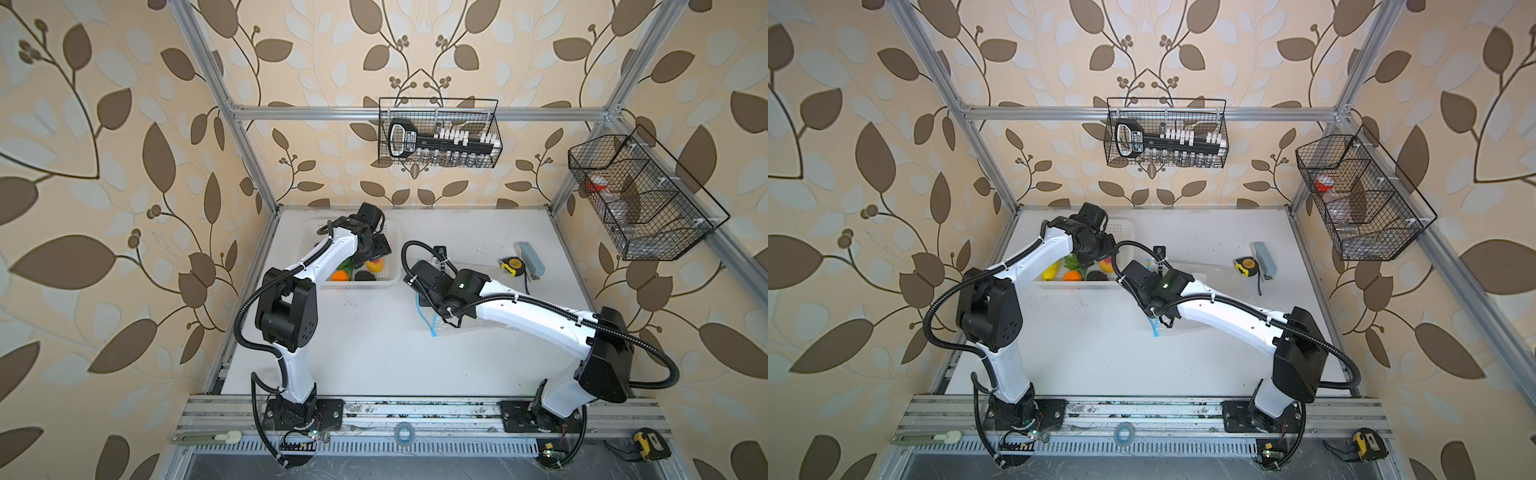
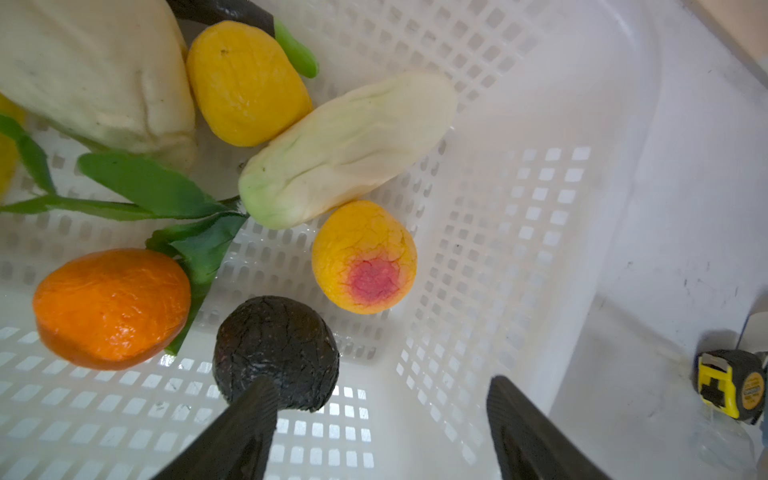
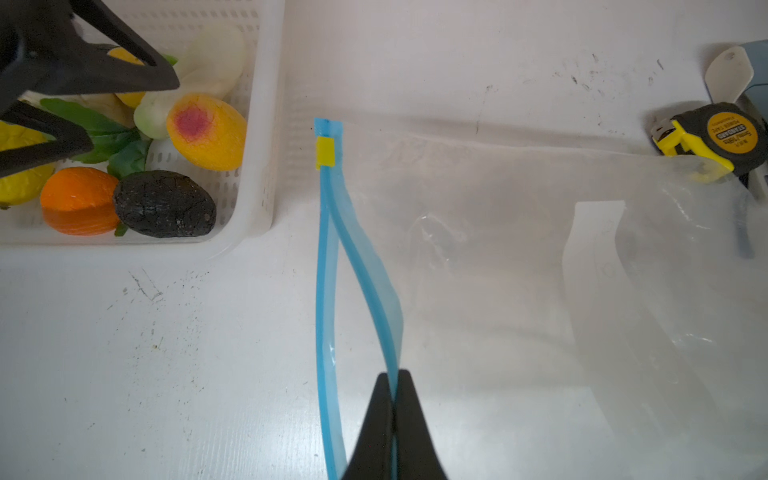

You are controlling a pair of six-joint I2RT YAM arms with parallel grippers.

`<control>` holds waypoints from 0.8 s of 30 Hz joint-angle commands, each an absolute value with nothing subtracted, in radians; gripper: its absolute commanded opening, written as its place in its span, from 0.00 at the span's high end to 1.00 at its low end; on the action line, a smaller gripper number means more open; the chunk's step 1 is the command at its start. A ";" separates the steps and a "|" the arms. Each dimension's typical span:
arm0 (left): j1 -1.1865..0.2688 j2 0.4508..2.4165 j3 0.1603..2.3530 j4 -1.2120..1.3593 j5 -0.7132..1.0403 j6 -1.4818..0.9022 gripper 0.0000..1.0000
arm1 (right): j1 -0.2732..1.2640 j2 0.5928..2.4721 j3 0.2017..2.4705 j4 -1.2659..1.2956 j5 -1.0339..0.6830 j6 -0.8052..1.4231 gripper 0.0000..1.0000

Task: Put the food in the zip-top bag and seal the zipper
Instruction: 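Lower the left gripper into the basket while the right holds the zipper, then grasp the yellow mango in the basket with the left gripper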

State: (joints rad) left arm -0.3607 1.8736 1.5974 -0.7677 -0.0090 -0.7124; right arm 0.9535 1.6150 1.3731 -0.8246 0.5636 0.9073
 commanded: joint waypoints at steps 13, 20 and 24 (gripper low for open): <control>-0.365 2.006 1.720 -0.844 -0.059 -0.713 0.18 | 0.953 1.594 1.352 -0.821 0.556 0.898 1.00; -0.367 2.065 1.760 -0.855 -0.070 -0.713 0.19 | 0.949 1.599 1.345 -0.813 0.549 0.897 1.00; -0.368 2.100 1.783 -0.854 -0.061 -0.713 0.19 | 0.948 1.603 1.346 -0.811 0.549 0.893 1.00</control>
State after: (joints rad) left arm -0.3607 2.0838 1.7359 -0.8219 -0.0376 -0.7128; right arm 0.9524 1.6150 1.3651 -0.8108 0.5522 0.8959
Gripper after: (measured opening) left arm 0.811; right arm 0.047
